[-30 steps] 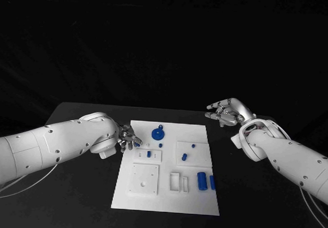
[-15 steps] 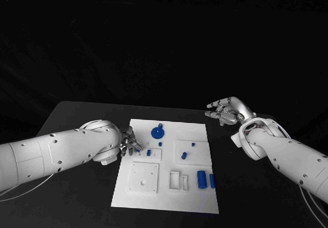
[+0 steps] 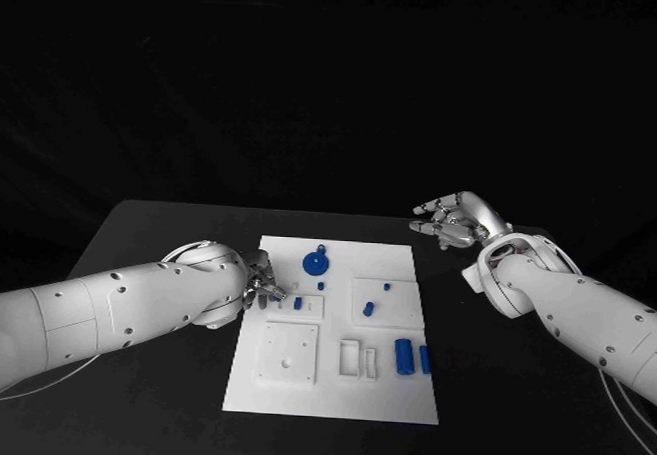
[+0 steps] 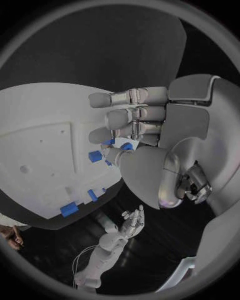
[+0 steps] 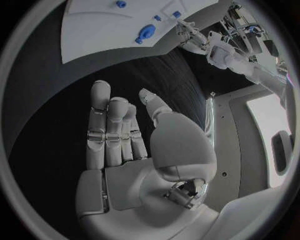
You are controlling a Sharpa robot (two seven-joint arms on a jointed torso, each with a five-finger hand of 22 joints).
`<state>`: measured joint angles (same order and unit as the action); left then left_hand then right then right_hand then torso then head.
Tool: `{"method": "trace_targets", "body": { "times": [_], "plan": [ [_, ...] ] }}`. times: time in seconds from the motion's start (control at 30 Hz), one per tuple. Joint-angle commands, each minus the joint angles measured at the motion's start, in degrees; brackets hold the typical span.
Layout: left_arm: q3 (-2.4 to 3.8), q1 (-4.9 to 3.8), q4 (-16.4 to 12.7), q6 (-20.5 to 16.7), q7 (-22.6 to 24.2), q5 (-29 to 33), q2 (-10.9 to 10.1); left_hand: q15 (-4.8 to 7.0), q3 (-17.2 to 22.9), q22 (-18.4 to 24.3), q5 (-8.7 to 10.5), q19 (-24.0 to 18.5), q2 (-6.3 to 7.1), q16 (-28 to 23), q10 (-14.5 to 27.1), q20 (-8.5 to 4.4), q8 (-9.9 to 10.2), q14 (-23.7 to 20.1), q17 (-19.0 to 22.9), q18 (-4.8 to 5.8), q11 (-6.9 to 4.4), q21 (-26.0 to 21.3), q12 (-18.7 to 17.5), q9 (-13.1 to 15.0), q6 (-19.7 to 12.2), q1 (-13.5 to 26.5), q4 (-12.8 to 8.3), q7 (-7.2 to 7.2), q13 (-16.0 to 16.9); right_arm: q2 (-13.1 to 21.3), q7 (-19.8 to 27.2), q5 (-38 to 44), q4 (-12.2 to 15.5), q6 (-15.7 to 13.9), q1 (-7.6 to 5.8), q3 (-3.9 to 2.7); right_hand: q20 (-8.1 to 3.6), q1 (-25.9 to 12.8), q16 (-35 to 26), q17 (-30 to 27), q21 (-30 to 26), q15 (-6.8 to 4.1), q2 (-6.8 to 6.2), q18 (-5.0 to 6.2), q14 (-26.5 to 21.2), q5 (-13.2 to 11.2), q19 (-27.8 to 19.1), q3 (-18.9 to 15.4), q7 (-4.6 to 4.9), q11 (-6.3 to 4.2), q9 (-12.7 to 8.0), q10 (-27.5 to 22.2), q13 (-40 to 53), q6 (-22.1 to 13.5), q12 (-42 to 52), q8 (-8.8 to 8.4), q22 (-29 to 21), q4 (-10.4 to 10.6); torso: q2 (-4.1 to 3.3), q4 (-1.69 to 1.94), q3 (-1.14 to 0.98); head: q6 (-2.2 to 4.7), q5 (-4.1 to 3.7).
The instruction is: Assemble the parts on the task board
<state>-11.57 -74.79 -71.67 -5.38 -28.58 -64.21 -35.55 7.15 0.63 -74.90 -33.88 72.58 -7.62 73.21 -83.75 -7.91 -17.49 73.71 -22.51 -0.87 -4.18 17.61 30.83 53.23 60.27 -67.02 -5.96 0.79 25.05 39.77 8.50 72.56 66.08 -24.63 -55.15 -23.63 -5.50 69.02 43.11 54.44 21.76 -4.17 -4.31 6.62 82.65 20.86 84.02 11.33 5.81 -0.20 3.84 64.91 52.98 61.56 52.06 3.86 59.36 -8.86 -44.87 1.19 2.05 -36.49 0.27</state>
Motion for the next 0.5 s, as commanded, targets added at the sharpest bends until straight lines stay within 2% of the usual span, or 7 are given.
{"method": "trace_targets", "body": {
  "times": [0.03,0.2,0.5],
  "plan": [
    [-0.09,0.18,0.2,-0.5,0.6,-1.8,0.3,0.02,3.1,-1.1,0.21,0.3,-0.47,-0.2,-0.4,-0.27,-0.1,0.5,0.0,0.87,-0.11,0.4,0.1,0.0,1.1,0.2,-3.1,-1.35,0.1,-0.1,0.6,-0.1,0.1,1.0,0.04,-0.03,0.32,-0.3,-0.2,0.0,0.4,-0.02,-0.16,0.57,0.2,0.1,2.2,-0.1,0.00,-0.03,-0.1,-0.3,-0.1,-0.4,0.1,-0.29,0.0,0.0,0.01,0.00,0.02,-0.10,-0.12],
    [-0.39,0.39,0.2,0.8,0.7,-1.9,0.5,0.04,2.8,-1.1,0.67,0.3,-0.37,-0.2,-0.4,-0.27,-0.1,0.5,-0.1,0.87,-0.13,0.4,0.1,-0.1,1.2,0.2,-2.9,-1.40,0.1,-0.1,0.7,-0.1,0.0,1.0,0.04,-0.03,0.32,-0.5,-0.2,0.0,0.3,-0.01,-0.14,0.58,0.2,0.2,2.2,-0.2,0.00,-0.04,-0.1,-0.3,-0.1,-0.4,0.1,-0.29,-0.1,0.0,-0.01,0.01,0.06,-0.15,-0.22],
    [-0.62,0.65,0.4,1.2,0.7,-2.3,0.8,0.05,2.3,-1.1,0.82,0.3,-0.32,-0.1,-0.5,-0.29,0.2,0.5,-0.2,0.87,-0.15,0.5,0.1,-0.3,1.4,-0.4,-2.4,-1.40,0.2,-0.1,0.7,-0.2,0.1,1.0,0.04,-0.03,0.32,-0.5,-0.2,0.0,0.3,-0.01,-0.14,0.58,0.2,0.2,2.2,-0.2,0.00,-0.04,-0.1,-0.3,-0.1,-0.4,0.1,-0.29,-0.1,0.0,0.01,0.05,-0.01,-0.25,-0.25]
  ]
}}
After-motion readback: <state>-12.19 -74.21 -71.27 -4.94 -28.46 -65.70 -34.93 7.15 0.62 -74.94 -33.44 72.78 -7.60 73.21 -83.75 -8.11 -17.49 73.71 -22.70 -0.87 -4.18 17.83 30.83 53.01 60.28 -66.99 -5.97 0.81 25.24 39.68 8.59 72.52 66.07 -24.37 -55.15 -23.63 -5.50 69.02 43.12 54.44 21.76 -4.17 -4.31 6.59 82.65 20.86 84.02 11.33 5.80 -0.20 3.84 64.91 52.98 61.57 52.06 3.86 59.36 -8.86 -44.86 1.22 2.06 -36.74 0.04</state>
